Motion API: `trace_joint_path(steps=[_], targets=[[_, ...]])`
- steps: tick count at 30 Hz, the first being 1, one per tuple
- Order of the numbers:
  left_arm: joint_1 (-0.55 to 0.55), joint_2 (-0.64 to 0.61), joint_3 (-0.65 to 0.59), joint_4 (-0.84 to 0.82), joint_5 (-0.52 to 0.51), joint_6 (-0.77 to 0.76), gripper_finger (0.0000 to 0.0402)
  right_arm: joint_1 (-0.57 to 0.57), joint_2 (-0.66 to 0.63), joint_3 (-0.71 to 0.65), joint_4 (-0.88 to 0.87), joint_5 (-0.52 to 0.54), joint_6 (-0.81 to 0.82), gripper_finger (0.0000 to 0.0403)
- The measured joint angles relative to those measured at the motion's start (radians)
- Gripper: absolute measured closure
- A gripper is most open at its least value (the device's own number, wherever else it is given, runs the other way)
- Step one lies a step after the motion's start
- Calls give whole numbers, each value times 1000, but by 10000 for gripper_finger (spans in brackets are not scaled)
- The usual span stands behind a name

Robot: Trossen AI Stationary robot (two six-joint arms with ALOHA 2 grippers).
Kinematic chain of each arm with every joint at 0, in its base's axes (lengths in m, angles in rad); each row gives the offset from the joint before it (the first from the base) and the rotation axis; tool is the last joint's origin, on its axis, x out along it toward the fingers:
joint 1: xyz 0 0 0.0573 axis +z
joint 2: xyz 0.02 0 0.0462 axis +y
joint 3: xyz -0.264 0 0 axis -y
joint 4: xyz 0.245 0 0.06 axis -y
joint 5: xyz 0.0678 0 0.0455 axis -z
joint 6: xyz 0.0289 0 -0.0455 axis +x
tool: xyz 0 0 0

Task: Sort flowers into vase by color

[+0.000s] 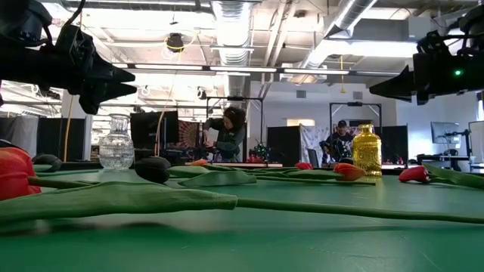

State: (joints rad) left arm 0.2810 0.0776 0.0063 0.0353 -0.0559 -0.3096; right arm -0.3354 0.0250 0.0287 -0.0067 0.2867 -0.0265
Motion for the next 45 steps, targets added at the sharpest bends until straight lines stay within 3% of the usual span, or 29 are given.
trace_joint_path(steps=[25,27,32,38,45], targets=[[0,0,0,1,-2,-11,237,0,0,0,0,0,0,337],[0,0,0,6,3,-95,237,0,0,0,0,0,0,337],[0,2,0,0,-9,-467,237,0,0,0,1,0,0,337],[0,12,0,0,-10,-485,237,-10,2,-1,11,15,7,337],[0,33,0,59,-61,-502,237,-3,2,-4,57,-16,172,337]])
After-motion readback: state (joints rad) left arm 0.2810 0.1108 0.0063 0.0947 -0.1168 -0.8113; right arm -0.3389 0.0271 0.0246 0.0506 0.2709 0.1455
